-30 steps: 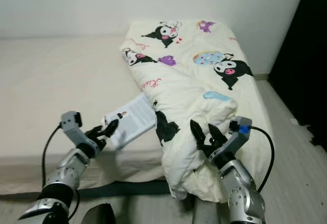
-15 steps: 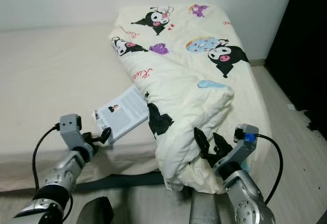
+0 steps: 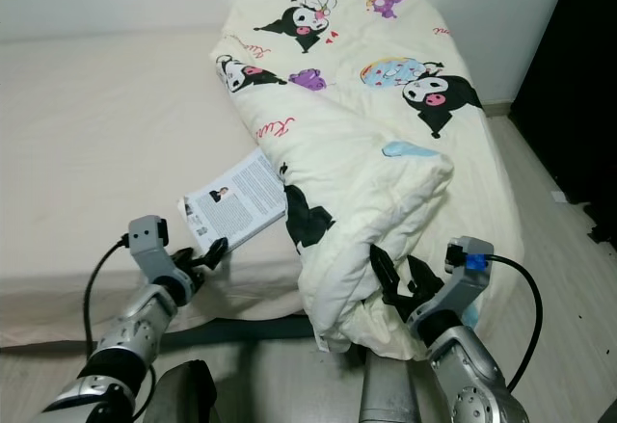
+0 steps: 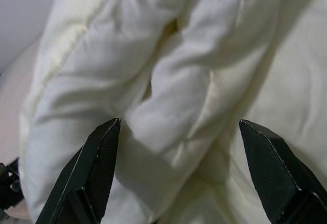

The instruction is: Clean up the room

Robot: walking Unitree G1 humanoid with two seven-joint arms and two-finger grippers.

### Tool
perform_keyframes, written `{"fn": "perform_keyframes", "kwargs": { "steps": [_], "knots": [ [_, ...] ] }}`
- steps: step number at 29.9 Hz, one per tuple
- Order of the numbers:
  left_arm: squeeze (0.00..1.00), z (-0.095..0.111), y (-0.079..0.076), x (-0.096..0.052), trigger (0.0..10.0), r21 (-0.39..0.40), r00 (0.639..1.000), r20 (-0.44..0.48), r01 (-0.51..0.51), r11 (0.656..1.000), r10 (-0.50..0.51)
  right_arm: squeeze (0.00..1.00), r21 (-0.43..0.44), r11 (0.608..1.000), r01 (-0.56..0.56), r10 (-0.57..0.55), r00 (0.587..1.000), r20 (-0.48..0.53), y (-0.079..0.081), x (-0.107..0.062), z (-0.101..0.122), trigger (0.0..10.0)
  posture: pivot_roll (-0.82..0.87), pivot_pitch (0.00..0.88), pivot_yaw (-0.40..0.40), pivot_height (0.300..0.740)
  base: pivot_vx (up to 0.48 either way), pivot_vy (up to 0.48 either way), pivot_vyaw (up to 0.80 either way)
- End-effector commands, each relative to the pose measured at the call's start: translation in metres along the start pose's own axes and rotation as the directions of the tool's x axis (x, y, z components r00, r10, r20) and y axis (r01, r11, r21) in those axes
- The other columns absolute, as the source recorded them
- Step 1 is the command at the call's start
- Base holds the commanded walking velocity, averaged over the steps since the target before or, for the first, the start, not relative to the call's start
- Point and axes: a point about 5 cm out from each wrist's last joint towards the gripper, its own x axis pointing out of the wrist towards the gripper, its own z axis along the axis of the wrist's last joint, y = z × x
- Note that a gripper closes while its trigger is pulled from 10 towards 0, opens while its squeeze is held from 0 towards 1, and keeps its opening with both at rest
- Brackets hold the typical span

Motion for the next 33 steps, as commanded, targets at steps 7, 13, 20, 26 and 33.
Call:
{"fn": "perform_keyframes", "kwargs": {
  "steps": [7, 13, 20, 26, 33],
  "knots": [
    [0.00, -0.042, -0.018, -0.001, 10.0, -0.151, 0.988, -0.154, -0.010, 0.989, -0.013, 0.00, 0.021, 1.000, 0.015, -0.015, 1.000, 0.002, 0.001, -0.004, 0.004, 10.0, -0.21, 0.263, 0.075, 0.436, 0.000, 0.000, 0.00],
    [0.00, -0.049, -0.011, -0.004, 0.0, -0.273, 0.986, -0.150, -0.110, 0.956, 0.071, 0.00, 0.031, 0.999, 0.021, -0.021, 1.000, 0.021, 0.000, -0.004, 0.011, 10.0, -0.24, 0.251, 0.062, 0.436, 0.000, 0.000, 0.00],
    [0.00, -0.041, 0.002, -0.005, 0.0, -0.404, 0.986, -0.105, -0.161, 0.900, 0.130, 0.00, 0.033, 0.999, 0.037, -0.039, 0.998, 0.052, -0.006, -0.001, 0.022, 10.0, -0.25, 0.208, 0.056, 0.436, 0.000, 0.000, 0.00],
    [0.00, -0.035, 0.004, -0.004, 0.0, -0.491, 0.991, -0.078, -0.131, 0.862, 0.106, 0.00, 0.040, 0.998, 0.045, -0.048, 0.996, 0.080, -0.010, 0.004, 0.030, 10.0, -0.24, 0.174, 0.058, 0.436, 0.000, 0.000, 0.00],
    [0.00, -0.030, -0.005, -0.001, 0.0, -0.568, 0.999, -0.041, -0.001, 0.823, -0.027, 0.00, 0.077, 0.996, 0.048, -0.057, 0.990, 0.125, -0.015, 0.015, 0.039, 10.0, -0.22, 0.116, 0.066, 0.436, 0.000, 0.000, 0.00]
  ]
}}
